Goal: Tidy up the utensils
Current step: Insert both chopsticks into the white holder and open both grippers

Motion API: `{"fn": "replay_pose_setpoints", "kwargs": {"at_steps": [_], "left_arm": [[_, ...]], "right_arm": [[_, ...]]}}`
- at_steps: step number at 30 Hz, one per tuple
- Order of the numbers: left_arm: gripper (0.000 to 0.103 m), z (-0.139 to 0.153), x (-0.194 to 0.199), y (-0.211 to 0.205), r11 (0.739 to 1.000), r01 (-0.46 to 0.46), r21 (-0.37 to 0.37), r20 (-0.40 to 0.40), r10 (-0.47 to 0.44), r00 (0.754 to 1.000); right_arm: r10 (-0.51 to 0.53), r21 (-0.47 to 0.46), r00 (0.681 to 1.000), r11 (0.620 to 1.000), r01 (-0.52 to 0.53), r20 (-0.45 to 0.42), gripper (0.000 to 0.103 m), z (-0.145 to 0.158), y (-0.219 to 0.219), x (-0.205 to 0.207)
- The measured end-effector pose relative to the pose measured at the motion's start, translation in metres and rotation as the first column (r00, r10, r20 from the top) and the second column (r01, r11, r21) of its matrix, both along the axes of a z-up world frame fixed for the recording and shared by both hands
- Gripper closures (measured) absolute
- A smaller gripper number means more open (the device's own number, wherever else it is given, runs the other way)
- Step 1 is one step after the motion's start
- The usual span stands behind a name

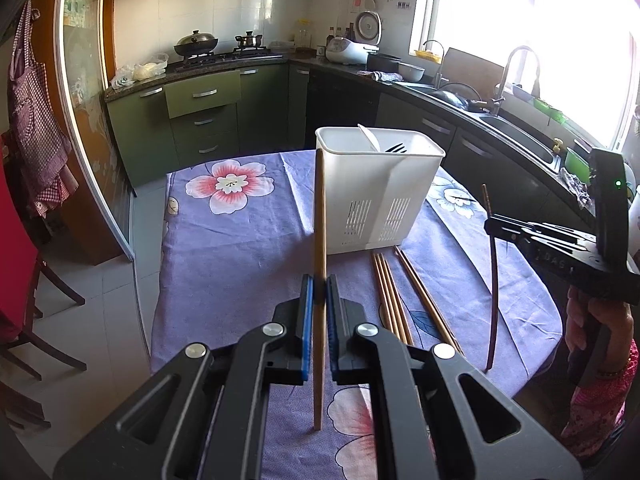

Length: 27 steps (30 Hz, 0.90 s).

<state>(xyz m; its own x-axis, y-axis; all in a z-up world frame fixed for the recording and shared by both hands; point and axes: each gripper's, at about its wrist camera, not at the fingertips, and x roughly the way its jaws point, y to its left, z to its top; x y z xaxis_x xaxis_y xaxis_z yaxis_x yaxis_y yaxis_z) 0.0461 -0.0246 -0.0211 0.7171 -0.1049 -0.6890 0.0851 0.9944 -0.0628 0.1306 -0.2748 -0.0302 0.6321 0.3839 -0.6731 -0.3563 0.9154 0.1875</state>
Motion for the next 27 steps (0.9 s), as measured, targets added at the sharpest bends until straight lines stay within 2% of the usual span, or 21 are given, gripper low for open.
{"fn": "replay_pose_setpoints", "kwargs": {"at_steps": [12,27], "left_arm": [[0.096,0.015,-0.008,-0.009,1.000,0.008,0.022,0.035,-0.009,0.999],[0.096,0.044,-0.004,-0.016,0.999,0.039,0.022,0.076,-0.041,0.996]], "right_arm": [[-0.011,0.073,0.996,0.997,0.005,0.085,0.097,0.033,-0.025,-0.046],[-0.018,0.088,0.987,0.996,0.004,0.159,0.096,0.069,-0.035,-0.046]]}}
